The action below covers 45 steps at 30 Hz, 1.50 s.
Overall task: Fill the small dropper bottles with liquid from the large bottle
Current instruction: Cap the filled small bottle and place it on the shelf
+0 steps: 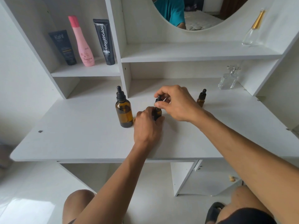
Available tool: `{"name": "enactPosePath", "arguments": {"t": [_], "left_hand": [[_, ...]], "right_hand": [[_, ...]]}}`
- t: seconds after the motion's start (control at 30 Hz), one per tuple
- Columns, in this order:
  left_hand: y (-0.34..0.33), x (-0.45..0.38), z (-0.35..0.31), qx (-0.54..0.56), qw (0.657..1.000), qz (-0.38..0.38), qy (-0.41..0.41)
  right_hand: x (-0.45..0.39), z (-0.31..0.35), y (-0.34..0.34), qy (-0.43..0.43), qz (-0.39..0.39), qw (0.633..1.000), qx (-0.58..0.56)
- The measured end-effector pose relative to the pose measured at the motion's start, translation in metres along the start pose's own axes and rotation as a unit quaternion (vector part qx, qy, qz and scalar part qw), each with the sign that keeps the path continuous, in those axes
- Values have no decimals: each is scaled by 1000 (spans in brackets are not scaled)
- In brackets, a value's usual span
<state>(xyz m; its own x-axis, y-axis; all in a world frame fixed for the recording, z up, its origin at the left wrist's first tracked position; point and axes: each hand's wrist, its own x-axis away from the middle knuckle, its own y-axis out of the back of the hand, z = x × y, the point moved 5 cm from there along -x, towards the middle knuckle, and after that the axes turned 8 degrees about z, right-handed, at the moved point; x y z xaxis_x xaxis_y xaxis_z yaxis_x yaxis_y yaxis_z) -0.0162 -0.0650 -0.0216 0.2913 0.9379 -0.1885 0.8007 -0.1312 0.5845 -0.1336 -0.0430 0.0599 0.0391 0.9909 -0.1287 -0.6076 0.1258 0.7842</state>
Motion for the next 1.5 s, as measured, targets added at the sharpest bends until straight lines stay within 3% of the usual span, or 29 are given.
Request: {"name": "enactPosePath", "arguments": {"t": [1.5], "left_hand": [[-2,-1,1,4,1000,5,2]], "right_hand": [[3,-6,-6,-7,10,1000,1]]}}
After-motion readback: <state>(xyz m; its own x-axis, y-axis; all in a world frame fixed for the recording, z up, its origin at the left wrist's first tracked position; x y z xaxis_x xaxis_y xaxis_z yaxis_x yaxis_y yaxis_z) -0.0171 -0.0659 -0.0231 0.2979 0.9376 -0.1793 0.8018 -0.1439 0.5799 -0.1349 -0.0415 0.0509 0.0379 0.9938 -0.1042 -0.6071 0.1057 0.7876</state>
